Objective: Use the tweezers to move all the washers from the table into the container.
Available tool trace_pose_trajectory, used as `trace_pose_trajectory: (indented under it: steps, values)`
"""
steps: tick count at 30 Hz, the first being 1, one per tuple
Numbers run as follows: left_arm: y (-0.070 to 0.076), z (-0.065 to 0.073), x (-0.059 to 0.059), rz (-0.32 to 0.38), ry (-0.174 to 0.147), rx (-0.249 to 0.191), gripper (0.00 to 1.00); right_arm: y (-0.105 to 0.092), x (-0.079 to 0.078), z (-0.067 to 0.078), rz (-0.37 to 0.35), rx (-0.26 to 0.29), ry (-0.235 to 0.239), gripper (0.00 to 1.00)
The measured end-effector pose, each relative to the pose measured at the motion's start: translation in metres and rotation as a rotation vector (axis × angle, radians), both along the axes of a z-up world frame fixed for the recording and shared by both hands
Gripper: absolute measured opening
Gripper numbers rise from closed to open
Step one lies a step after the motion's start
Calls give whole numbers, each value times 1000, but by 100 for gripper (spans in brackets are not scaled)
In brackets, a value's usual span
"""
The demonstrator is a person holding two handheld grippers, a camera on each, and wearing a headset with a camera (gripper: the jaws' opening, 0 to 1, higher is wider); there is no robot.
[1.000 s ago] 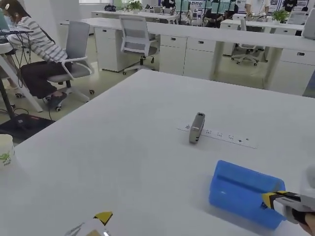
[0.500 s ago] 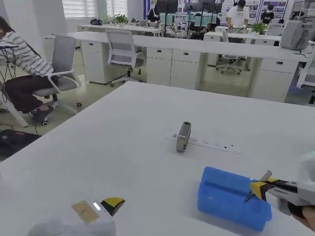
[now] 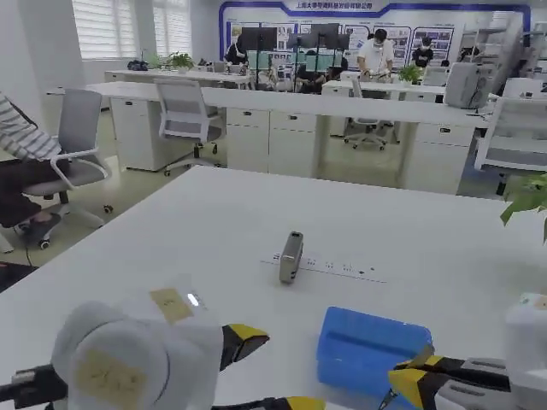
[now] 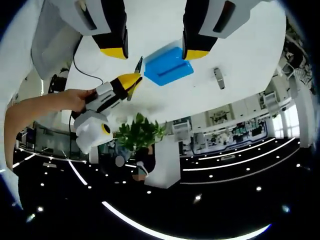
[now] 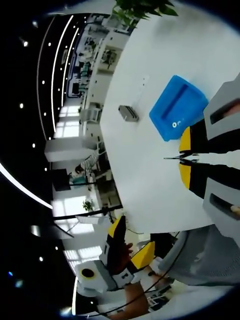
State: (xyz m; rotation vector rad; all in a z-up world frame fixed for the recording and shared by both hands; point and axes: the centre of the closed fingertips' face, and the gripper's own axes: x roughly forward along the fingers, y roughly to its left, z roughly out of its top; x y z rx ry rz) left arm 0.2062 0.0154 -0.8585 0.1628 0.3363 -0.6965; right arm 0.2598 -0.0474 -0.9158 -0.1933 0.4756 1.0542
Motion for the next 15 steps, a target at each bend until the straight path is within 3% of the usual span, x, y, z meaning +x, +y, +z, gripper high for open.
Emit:
trace_pose_trajectory:
  steps: [9,15]
  values:
    - [-55,34,-9,-251,75,-139,25,10,-48,19,172,11,36,2]
    - [-70,31,-14,-372,126,-136,19,9,-66,26,269,-15,33,2]
